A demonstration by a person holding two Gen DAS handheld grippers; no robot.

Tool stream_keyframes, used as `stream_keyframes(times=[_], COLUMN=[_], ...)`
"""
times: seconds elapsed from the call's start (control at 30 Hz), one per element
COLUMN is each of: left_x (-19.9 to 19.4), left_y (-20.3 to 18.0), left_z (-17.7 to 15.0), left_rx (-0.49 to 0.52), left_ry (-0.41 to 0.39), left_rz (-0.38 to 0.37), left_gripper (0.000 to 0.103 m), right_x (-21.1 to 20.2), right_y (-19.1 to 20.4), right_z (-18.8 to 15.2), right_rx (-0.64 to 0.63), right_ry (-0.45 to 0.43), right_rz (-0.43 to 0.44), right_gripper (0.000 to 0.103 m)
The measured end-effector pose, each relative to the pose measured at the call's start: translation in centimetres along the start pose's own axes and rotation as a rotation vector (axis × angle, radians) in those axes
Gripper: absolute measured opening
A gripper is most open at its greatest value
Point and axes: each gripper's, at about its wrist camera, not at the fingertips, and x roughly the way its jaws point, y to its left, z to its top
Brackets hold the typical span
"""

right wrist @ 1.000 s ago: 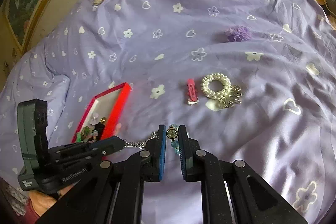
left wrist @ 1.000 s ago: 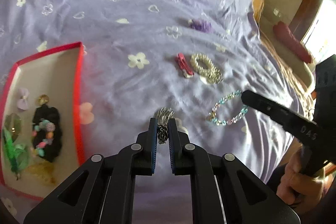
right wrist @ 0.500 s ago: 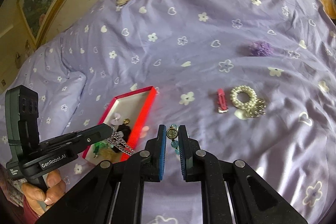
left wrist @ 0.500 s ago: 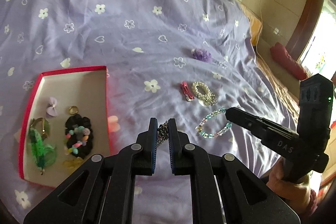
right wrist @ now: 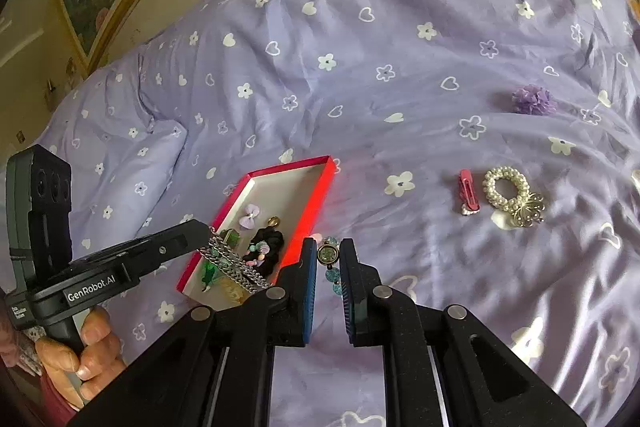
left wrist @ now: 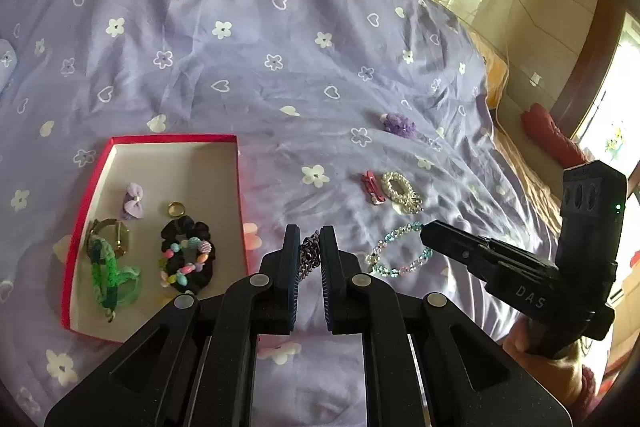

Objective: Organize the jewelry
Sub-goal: 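Carry both bracelets into the box and open both tools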

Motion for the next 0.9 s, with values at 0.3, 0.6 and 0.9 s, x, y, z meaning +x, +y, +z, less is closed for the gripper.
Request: stream_keyframes(times=[0.3, 0.6, 0.9], left_x=[-1.6, -2.9, -4.0], left_y=[1.4, 3.7, 6.1], left_z=[0.0, -0.1, -0.1], left_rx=[-0.021, -0.056, -0.089], left_ry=[-0.024, -0.038, -0.058], left_rz=[0.02, 0.053, 0.088], left_gripper=[0.008, 0.005, 0.005], right_x=[0.6, 2.0, 4.0], right_y=[1.8, 4.3, 7.5], right_z=[0.2, 0.3, 0.5], right_rx=[-0.032, -0.071, -0.116], right_ry=[0.01, 0.03, 0.052], right_rz=[0.025, 0.064, 0.113], right_gripper=[0.011, 0.011, 0.011])
